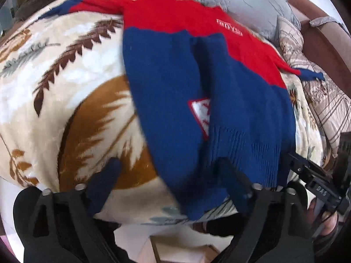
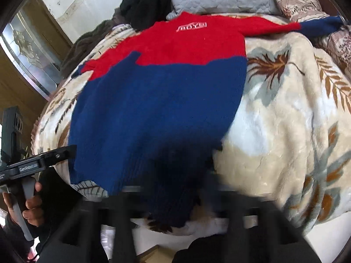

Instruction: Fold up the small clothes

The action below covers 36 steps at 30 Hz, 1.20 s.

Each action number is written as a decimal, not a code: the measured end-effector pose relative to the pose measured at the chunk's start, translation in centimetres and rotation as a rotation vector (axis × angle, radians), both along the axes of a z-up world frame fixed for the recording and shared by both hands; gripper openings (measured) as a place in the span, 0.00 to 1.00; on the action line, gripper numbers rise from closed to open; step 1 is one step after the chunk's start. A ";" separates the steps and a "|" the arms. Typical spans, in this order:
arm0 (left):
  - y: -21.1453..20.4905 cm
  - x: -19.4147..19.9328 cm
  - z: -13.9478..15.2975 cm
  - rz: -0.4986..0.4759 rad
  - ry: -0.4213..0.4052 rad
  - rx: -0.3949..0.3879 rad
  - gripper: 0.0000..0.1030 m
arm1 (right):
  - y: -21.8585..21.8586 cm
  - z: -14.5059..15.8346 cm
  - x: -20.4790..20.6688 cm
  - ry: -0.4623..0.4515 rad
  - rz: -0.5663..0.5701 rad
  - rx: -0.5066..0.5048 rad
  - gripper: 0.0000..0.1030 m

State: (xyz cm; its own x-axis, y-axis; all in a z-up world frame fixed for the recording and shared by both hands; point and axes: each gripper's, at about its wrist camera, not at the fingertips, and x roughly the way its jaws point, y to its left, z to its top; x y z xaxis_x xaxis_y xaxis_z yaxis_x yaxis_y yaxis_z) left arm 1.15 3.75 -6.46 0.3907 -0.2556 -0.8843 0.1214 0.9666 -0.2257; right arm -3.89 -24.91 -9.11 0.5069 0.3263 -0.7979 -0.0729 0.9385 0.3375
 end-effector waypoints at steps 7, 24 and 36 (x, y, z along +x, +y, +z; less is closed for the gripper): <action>2.3 0.5 2.5 -0.021 -0.002 -0.123 0.05 | -4.9 3.8 -1.9 -0.130 -0.071 0.094 0.08; 2.1 1.7 1.4 -0.046 0.078 -0.217 0.07 | -8.4 4.1 -2.5 -0.120 -0.116 0.163 0.08; 6.2 2.1 0.1 0.022 0.145 -0.098 0.07 | -8.9 0.2 -2.8 0.047 -0.154 0.128 0.03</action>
